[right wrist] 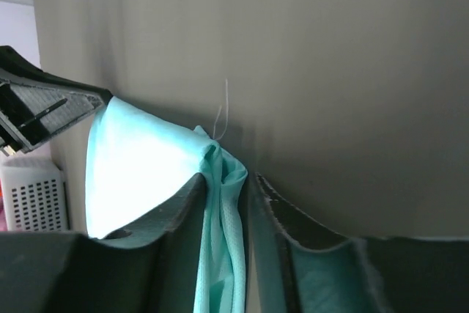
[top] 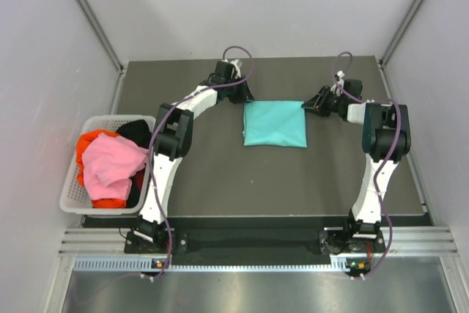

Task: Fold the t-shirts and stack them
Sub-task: Fold the tshirt

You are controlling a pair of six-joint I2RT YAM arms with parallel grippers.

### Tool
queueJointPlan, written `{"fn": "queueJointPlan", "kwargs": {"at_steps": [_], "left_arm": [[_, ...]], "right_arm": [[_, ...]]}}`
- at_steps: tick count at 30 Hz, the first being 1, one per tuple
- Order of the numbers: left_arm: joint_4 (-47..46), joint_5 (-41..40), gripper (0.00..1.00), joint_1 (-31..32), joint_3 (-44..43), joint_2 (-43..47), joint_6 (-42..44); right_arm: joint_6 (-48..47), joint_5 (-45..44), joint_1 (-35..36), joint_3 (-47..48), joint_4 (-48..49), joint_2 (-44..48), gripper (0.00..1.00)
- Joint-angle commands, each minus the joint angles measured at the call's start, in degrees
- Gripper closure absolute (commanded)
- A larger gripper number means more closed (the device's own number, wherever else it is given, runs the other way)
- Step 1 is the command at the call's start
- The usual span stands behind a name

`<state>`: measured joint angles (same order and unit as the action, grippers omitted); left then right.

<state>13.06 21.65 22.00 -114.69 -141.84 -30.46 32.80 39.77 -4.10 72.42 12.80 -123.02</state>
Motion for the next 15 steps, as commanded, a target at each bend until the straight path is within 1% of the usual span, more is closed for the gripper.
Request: {"fn": "queueJointPlan", "kwargs": {"at_steps": [1,2,4,5,7,9,10,11,13,14,15], "left_arm": [[-3.1,0.1,0.7,-0.6,-2.7,-1.3,-0.4],[-3.5,0.2,0.7,-0.6,-2.8,-1.4,-0.7],[-3.6,0.2,0.7,-0.7,-3.0,-1.5,-0.9],[-3.6,0.2,0.7,-0.7,-3.0,-1.5,-0.9],[-3.4,0.6,0.7,-0.9,-3.3,-1.3,-1.4],[-3.0,1.4,0.69,-1.1,-3.8,-0.9,-1.6],[-1.6,1.5,0.69,-1.2,-4.8,0.1,-1.6],[-0.5,1.7,0.69,-1.3,-5.3,0.9,-1.5],[2.2,1.2,0.68,-1.5,-5.7,3.9,-0.9],[3.4,0.7,0.66,-1.6,-5.7,5.1,0.0],[6.1,-0.5,0.63,-1.7,-5.5,7.5,0.7]], "right_arm": [[1.1,-1.3,-1.1,2.2,0.7,-1.7,0.71],[1.4,-1.1,-1.2,2.4,0.8,-2.0,0.76],[1.6,-0.9,-1.2,2.9,1.0,-2.2,0.8],[1.6,-1.1,-1.1,3.1,0.8,-2.4,0.84],[1.7,-1.0,-1.2,3.7,0.6,-2.7,0.85],[1.8,-0.7,-1.2,4.1,0.5,-2.9,0.84],[2.1,-0.4,-1.3,4.4,0.5,-2.7,0.82],[2.7,0.7,-1.4,4.4,0.5,-2.3,0.74],[3.1,1.4,-1.5,3.8,0.3,0.2,0.63],[2.8,1.5,-1.5,3.6,-0.1,1.3,0.54],[1.5,1.5,-1.5,3.5,-2.2,3.4,0.48]]}}
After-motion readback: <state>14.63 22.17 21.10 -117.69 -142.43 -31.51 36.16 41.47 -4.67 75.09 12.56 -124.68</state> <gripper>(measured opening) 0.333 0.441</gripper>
